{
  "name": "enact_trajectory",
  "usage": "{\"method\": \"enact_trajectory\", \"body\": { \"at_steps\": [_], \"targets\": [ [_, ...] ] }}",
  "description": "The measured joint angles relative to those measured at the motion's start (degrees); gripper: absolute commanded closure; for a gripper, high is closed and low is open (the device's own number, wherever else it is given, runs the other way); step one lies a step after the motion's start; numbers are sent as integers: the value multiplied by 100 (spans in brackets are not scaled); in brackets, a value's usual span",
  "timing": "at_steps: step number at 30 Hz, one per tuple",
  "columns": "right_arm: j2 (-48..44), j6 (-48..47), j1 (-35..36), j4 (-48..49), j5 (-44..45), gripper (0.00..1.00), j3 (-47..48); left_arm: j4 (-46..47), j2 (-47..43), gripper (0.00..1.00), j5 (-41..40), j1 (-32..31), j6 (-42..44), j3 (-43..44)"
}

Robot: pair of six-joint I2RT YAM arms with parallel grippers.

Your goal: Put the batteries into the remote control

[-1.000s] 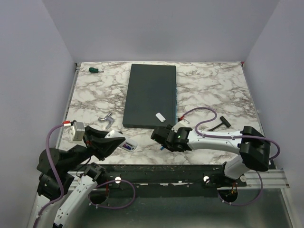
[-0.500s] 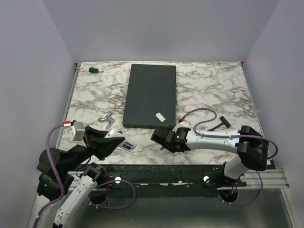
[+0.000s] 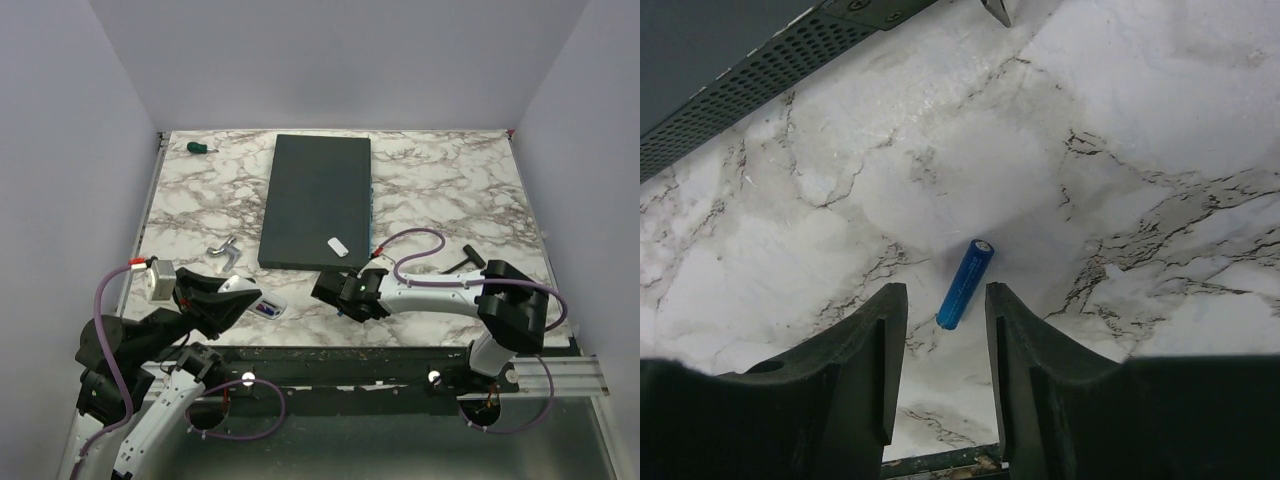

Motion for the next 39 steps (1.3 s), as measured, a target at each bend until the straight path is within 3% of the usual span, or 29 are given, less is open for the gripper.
{"method": "enact_trajectory", "body": {
  "at_steps": [12,39],
  "targets": [
    [501,-52,0,-208,0,62,382,-188,-17,100,-125,0,98,0],
    [621,-120,-101,-291,-2,71,313,-240,-83,100,-251,0,188,2]
  ]
}}
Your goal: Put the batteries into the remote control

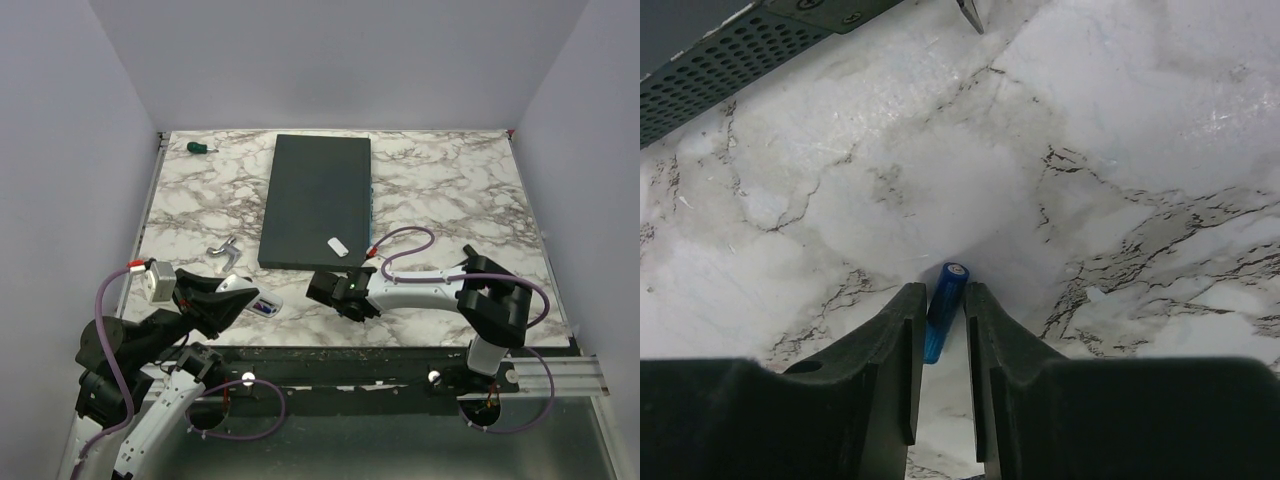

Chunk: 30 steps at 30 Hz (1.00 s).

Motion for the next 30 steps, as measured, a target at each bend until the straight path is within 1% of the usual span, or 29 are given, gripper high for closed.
{"method": "enact_trajectory", "body": {
  "at_steps": [3,7,9,10,11,15,18,21,24,28,30],
  "targets": [
    [-11,-46,-11,26,-9,77,-20,0,0,100,-2,0,2,0],
    [-20,-90,-20,35,-22,81,-42,0,0,100,-7,0,0,2],
    [-24,-96,-20,39,-22,89,-48,0,0,100,-11,0,0,2],
    [-28,-105,-20,46,-24,94,-55,0,0,100,-17,0,0,2],
    [-35,-122,-44,52,-31,97,-63,0,0,100,-20,0,0,2],
    [-96,-284,-55,133,-50,97,-118,0,0,100,-24,0,-4,2],
    [-282,-588,-55,350,-26,99,-328,0,4,100,-79,0,-48,2],
    [-859,-1069,-57,645,15,99,-861,2,33,100,-170,0,-116,-2],
    [-1853,-1668,-57,1088,37,99,-1473,9,116,100,-286,0,-240,-33],
    [-3386,-2715,-68,2041,37,99,-2170,125,254,100,-358,0,-492,-223],
    [-3891,-3220,-68,2557,17,99,-2396,249,330,100,-358,0,-660,-374]
  ]
}}
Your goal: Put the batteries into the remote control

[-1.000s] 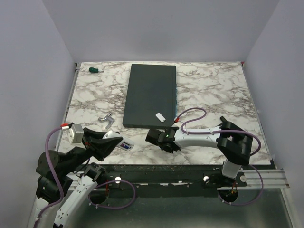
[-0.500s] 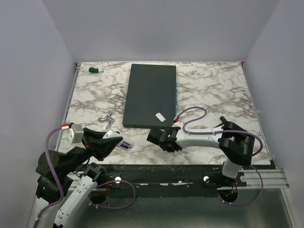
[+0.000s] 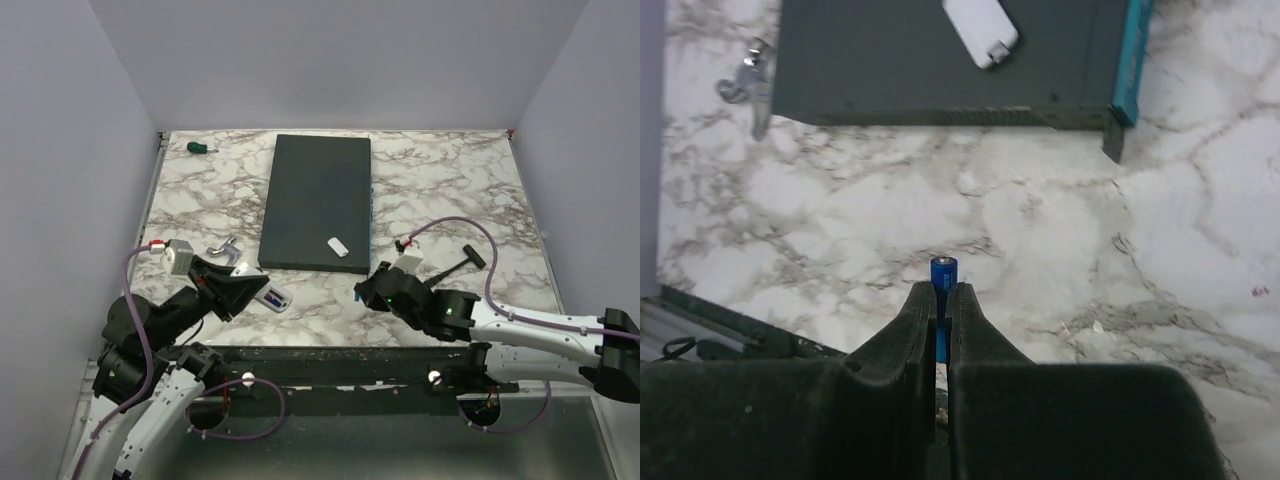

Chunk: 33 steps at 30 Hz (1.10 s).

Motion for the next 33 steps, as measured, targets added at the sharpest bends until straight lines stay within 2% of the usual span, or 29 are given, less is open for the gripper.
{"method": "enact_trajectory", "body": {
  "at_steps": [5,11,17,20,23,26,33],
  "targets": [
    [-793,-1416,0,1034,-114,99,-313,476,236,100,63,0,-625,-485],
    [-1440,-3163,2,2192,-815,99,-848,1147,461,100,168,0,-1410,-1143],
    [-1602,-3751,2,2404,-776,99,-841,1158,608,100,48,0,-1615,-1386],
    [-1163,-3530,0,1790,-560,88,-367,890,643,100,-136,0,-1488,-1128],
    [-627,-3460,0,1314,-704,61,74,518,664,100,-437,0,-1316,-636],
    [-444,-3622,0,1147,-1095,45,48,264,562,100,-737,0,-1156,-210],
    [-170,-4522,0,1353,-2011,41,-72,-404,33,100,-1484,0,-723,660]
  ]
}}
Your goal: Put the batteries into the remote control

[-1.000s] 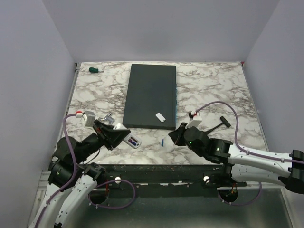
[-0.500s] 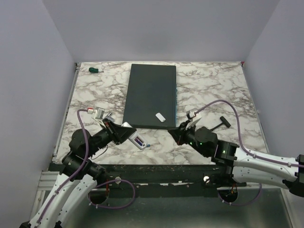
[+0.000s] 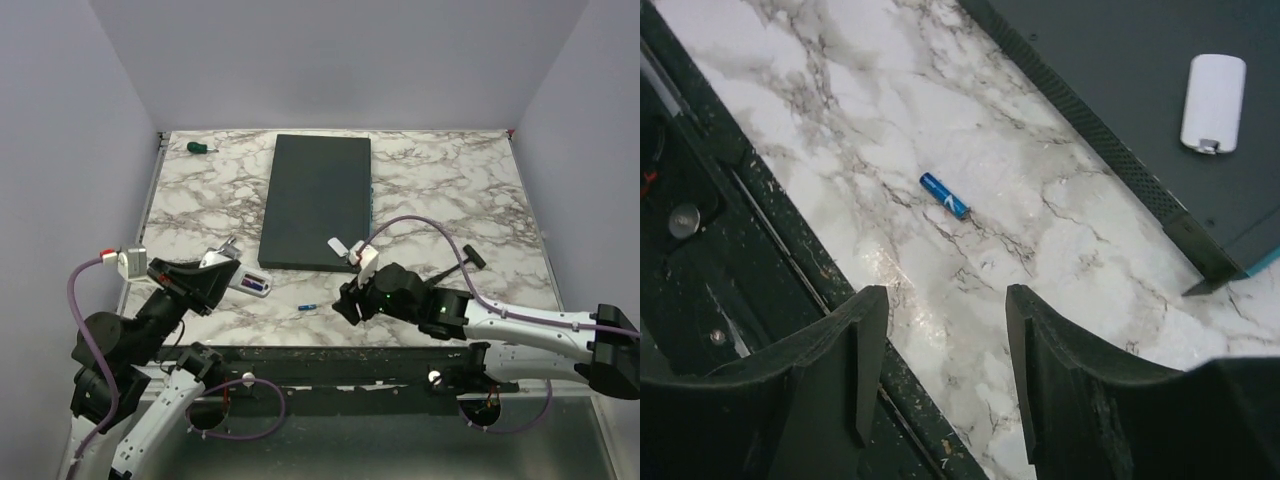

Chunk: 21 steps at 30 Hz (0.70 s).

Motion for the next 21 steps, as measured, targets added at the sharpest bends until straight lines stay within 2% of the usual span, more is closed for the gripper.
{"method": "enact_trajectory", "body": {
  "at_steps": [7,12,21],
  "targets": [
    [907,-1790,0,214,-1366,37,96,-426,-656,100,-463,2,9,-586],
    [1604,-2977,-2,114,-1880,38,597,-815,-772,100,-597,0,20,-774],
    [3001,-3978,-424,-85,-2833,40,1740,-1137,-1084,100,-957,0,188,-769]
  ]
}}
